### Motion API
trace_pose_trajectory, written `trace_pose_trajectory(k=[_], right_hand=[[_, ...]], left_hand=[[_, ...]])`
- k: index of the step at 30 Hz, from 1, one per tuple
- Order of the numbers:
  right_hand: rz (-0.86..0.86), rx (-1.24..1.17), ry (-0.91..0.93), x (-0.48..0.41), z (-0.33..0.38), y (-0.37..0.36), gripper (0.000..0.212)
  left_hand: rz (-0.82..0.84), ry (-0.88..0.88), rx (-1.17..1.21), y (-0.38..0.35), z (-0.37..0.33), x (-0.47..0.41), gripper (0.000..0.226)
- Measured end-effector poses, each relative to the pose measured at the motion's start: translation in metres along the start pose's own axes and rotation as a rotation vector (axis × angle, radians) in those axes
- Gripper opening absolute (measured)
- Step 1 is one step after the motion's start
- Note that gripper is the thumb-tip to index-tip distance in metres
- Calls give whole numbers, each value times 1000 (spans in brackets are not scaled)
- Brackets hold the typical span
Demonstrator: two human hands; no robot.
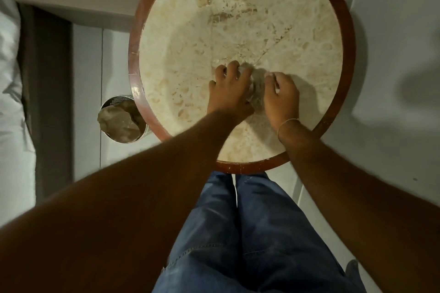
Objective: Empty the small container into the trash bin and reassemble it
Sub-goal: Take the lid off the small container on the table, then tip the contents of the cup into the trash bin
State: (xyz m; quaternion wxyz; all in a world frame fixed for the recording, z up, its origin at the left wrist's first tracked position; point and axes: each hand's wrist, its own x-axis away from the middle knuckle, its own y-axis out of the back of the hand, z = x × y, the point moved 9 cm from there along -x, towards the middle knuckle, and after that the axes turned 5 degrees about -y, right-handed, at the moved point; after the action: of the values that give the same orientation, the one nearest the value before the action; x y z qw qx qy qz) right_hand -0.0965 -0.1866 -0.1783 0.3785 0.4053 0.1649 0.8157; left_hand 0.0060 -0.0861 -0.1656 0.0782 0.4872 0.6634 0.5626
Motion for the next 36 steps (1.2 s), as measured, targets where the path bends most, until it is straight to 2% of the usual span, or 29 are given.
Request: trace_pose_trajectory(k=[3,4,6,8,11,15,18,22,25,29,32,36], right_hand=[[16,-210,-186,3,-9,-3,34],[88,-358,-292,5,-13,-12,35],[368,-636,-480,16,-17,-35,48],[607,-799,-592,30,-12,-52,58],[669,-892,-677,34,-19,-57,53],[781,-888,-710,46,-12,-73,55],[858,-855,-706,55,-6,-87,67],[856,-669,-690,61,-3,-112,74],[920,-650,-700,71,10,-139,77],[1025,-504,-570,89,45,-188,79],[1036,-452,-489,112,70,-237,70],[1003,-324,-338,149,97,-295,76]], left_hand=[[-67,20,72,15,-9,12,93],[-94,16,98,21,-12,16,92],[-138,-14,150,31,-20,25,87],[-150,-27,192,37,-26,35,83],[-115,-37,254,37,-31,48,86],[-147,-21,337,43,-14,69,87],[-213,13,387,51,6,90,85],[-396,140,486,60,48,136,84],[-520,289,558,49,84,187,88],[-539,472,612,5,121,254,90],[-548,588,653,-33,138,299,95],[-485,681,738,-74,144,330,101]])
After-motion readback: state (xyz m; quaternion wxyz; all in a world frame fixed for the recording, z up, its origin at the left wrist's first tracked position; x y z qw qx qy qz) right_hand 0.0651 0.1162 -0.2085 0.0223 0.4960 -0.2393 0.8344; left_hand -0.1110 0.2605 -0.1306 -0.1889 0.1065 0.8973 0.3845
